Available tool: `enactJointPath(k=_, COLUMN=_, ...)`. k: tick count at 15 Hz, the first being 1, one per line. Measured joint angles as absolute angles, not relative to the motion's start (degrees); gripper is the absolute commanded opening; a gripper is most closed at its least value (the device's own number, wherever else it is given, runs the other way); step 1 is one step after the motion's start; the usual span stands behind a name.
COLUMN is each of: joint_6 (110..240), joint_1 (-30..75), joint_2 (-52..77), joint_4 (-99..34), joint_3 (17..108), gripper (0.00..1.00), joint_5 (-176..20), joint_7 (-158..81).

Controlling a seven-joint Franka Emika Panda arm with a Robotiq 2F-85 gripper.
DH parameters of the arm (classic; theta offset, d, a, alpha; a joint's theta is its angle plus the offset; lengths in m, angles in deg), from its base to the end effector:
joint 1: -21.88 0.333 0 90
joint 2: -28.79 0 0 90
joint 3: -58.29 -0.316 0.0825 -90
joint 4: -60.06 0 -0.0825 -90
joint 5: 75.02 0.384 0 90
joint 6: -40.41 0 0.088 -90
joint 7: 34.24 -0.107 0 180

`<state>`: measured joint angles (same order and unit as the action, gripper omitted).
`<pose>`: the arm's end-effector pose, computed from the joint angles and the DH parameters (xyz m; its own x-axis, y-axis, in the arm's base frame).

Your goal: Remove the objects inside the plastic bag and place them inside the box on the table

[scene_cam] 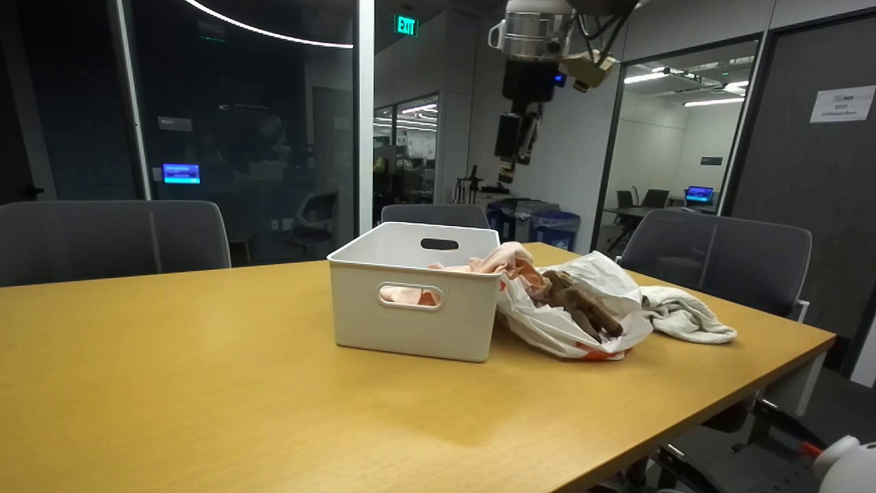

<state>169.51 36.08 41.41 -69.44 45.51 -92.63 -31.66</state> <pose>0.4486 0.2236 0.4722 0.7474 0.6457 0.1564 0.5794 -0.7487 0.3222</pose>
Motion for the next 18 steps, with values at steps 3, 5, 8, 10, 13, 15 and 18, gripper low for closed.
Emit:
enactJointPath(k=3, joint_6=170.24, joint_1=35.87, joint_2=46.03, joint_4=-76.65, joint_3=49.61, gripper=1.00, joint_5=-80.67, joint_7=-27.40)
enactJointPath(k=5, joint_6=172.01, joint_1=35.65, joint_2=47.24, joint_4=-80.39, joint_3=52.03, gripper=1.00, joint_5=-76.06, joint_7=-25.54)
enactJointPath(k=8, joint_6=175.51, joint_1=34.36, joint_2=47.19, joint_4=-85.40, joint_3=55.02, gripper=1.00, joint_5=-73.00, joint_7=-23.11)
enactJointPath(k=10, joint_6=176.61, joint_1=33.69, joint_2=47.10, joint_4=-87.05, joint_3=55.96, gripper=1.00, joint_5=-72.40, joint_7=-22.20)
enactJointPath(k=13, joint_6=176.91, joint_1=33.62, joint_2=47.15, joint_4=-87.32, joint_3=56.02, gripper=1.00, joint_5=-72.29, joint_7=-22.14)
enactJointPath(k=15, joint_6=176.91, joint_1=33.60, joint_2=46.94, joint_4=-87.41, joint_3=55.88, gripper=1.00, joint_5=-72.29, joint_7=-22.14)
enactJointPath(k=18, joint_6=180.71, joint_1=32.90, joint_2=45.31, joint_4=-87.95, joint_3=55.86, gripper=1.00, joint_5=-72.53, joint_7=-22.24)
